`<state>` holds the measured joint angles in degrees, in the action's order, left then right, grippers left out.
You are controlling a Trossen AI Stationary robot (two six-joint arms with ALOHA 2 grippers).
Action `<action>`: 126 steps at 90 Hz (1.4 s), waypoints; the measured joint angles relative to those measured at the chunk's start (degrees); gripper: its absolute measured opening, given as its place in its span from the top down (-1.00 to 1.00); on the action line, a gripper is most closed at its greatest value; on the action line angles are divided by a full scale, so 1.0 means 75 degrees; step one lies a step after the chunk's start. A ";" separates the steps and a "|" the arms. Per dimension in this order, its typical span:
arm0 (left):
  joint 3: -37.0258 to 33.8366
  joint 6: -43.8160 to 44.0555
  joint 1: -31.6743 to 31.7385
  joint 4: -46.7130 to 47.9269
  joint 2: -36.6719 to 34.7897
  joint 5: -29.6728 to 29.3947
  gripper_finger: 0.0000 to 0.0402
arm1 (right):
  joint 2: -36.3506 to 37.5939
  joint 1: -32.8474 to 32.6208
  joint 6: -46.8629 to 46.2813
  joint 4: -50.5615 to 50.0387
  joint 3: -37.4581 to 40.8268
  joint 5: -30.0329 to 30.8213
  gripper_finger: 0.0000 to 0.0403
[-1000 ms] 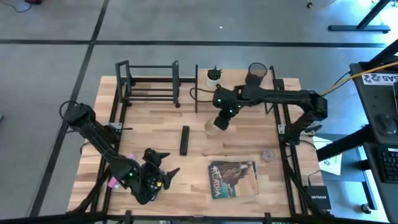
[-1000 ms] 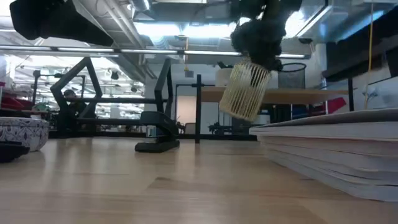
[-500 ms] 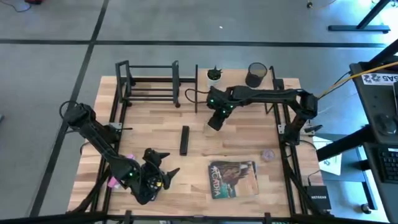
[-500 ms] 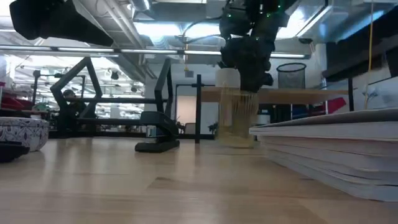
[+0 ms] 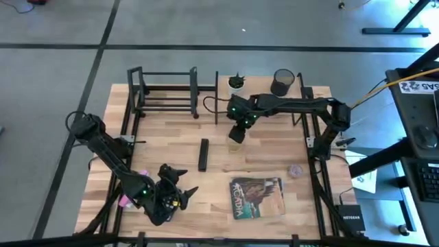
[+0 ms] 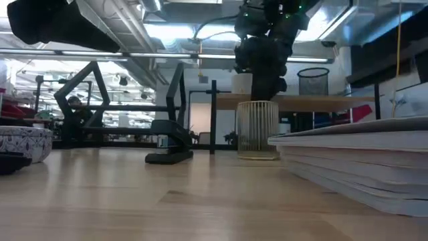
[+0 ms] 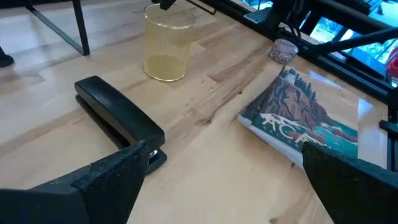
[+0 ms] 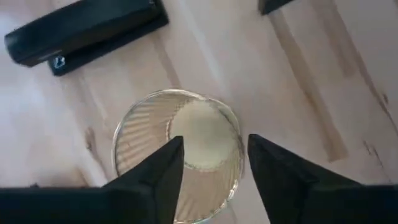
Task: Stock shelves
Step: Put the gold pen holder under the shelf
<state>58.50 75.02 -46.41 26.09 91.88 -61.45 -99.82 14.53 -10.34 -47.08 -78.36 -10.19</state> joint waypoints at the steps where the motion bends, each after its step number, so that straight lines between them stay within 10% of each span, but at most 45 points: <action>1: 0.0000 0.0000 0.0000 0.0000 0.0000 0.0005 -0.99 | 0.0018 -0.0008 0.0035 -0.0007 -0.0022 0.0001 0.17; 36: 0.0000 0.0165 -0.0017 -0.0027 0.0000 0.0122 -0.99 | 0.1742 -0.1909 0.1562 -0.1003 -0.0049 0.0628 0.17; 65: 0.0003 0.0126 -0.0017 -0.0215 0.0000 0.0145 -0.99 | 0.2036 -0.4015 0.0436 0.0951 0.2737 0.1184 0.19; 88: 0.0003 -0.0011 -0.0015 -0.0201 0.0003 0.0139 -0.99 | 0.1949 -0.3760 -0.0396 0.4766 0.4762 0.2275 0.39; 126: 0.0003 -0.0012 0.0000 -0.0188 0.0003 0.0111 -0.99 | 0.0802 -0.2301 0.0077 0.6666 0.5110 0.2795 0.51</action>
<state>58.52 74.94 -46.41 24.68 91.90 -60.61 -93.80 -2.73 -9.77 2.92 -40.03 10.77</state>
